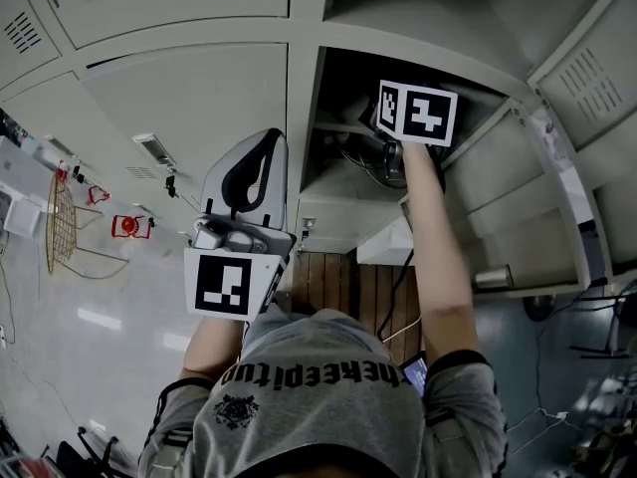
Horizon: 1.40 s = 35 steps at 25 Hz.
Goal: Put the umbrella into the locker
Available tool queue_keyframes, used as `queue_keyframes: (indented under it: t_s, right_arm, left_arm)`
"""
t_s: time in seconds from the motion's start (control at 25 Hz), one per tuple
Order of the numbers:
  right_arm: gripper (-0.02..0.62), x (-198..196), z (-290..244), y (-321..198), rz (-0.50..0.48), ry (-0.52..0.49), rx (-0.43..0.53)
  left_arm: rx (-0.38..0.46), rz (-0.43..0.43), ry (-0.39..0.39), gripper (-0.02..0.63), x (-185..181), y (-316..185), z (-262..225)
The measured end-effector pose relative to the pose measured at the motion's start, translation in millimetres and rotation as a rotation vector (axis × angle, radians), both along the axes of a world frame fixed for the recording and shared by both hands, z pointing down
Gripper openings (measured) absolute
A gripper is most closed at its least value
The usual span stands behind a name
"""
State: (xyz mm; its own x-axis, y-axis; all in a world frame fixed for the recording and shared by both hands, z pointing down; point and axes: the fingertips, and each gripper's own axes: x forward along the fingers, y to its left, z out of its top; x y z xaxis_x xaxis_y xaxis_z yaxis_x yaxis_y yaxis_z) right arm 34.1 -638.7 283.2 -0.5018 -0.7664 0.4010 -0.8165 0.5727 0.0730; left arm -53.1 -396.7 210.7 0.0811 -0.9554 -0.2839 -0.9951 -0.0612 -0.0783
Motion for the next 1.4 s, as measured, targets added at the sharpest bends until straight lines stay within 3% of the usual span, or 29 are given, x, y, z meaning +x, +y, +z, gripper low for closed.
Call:
queue_keyframes:
  t_s: [0.68,1.28,1.4]
  right_arm:
    - [0.258,-4.5,1.6,-0.8,-0.044,0.007,-0.065]
    - [0.253,-3.3,-25.7,22.7,-0.067,-0.066,0.039]
    - [0.194,1.8,-32.2,32.7,-0.065,-0.113,0.061]
  left_arm:
    - [-0.002,0.001,0.005,0.005,5.4,-1.4,1.4]
    - [0.005,0.010,0.003,0.005,10.4,1.6,-2.9]
    - [-0.005,0.017,-0.004,0.005,12.7,1.8,-3.1]
